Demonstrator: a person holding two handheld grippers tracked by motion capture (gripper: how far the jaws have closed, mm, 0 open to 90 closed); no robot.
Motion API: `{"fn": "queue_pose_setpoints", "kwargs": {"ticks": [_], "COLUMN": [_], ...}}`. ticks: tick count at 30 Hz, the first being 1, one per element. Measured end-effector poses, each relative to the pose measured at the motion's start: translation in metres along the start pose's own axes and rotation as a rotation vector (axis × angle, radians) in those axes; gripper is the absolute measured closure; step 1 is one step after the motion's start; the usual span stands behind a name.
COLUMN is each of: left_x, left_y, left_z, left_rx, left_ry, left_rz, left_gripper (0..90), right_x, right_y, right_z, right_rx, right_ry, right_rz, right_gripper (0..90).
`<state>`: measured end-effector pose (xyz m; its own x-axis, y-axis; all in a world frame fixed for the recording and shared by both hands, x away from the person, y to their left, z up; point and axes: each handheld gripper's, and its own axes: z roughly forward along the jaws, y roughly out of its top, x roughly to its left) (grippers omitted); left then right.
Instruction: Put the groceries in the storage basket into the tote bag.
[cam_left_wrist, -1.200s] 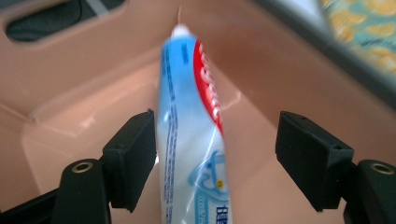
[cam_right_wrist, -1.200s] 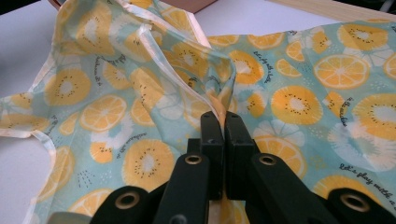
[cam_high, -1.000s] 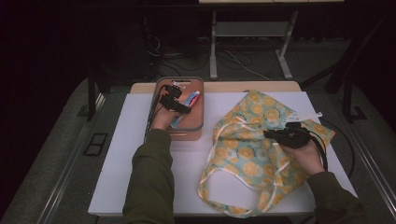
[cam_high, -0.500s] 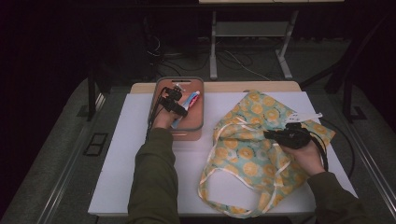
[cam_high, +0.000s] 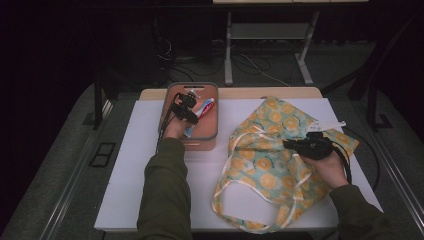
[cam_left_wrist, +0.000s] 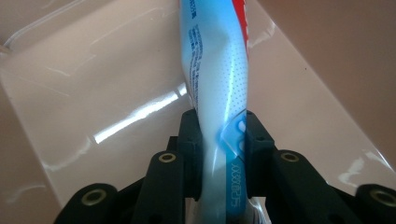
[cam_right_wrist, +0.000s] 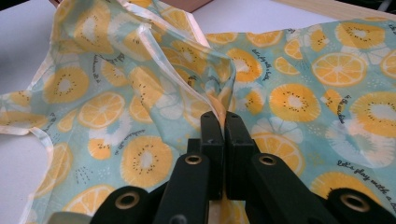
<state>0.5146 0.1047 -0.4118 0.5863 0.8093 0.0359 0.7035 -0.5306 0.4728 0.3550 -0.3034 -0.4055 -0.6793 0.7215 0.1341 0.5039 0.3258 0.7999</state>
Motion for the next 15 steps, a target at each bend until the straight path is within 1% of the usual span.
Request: {"fn": "queue_pose_setpoints", "kwargs": {"ticks": [2, 3, 6, 8, 9, 12, 15], "left_x": [-0.001, -0.001, 0.001, 0.001, 0.001, 0.001, 0.0], "left_y": [0.0, 0.001, 0.002, 0.003, 0.004, 0.006, 0.007], "left_z": [-0.001, -0.002, -0.007, -0.014, -0.017, -0.027, -0.041], "left_rx": [0.0, -0.005, -0.038, -0.062, -0.065, -0.085, -0.121], "left_ry": [-0.007, -0.003, -0.018, -0.022, -0.019, -0.018, -0.036], "left_rz": [0.008, 0.013, -0.002, -0.006, 0.003, 0.009, 0.017], "left_gripper": [74.6, 74.6, 74.7, 74.7, 74.6, 74.6, 74.6], "right_x": [0.0, 0.0, 0.0, 0.0, -0.001, -0.001, -0.001], "right_y": [0.0, 0.0, 0.0, 0.0, 0.0, 0.0, 0.0], "right_z": [0.0, 0.0, 0.0, 0.0, -0.001, -0.001, -0.001], "right_rx": [0.0, -0.001, -0.002, -0.004, -0.006, -0.007, -0.006], "right_ry": [-0.001, -0.001, 0.0, -0.001, -0.001, -0.002, -0.002], "right_rz": [-0.001, -0.001, -0.001, 0.0, 0.0, 0.0, -0.001], "right_gripper": [88.2, 88.1, 88.2, 88.2, 88.2, 88.1, 88.1]}}
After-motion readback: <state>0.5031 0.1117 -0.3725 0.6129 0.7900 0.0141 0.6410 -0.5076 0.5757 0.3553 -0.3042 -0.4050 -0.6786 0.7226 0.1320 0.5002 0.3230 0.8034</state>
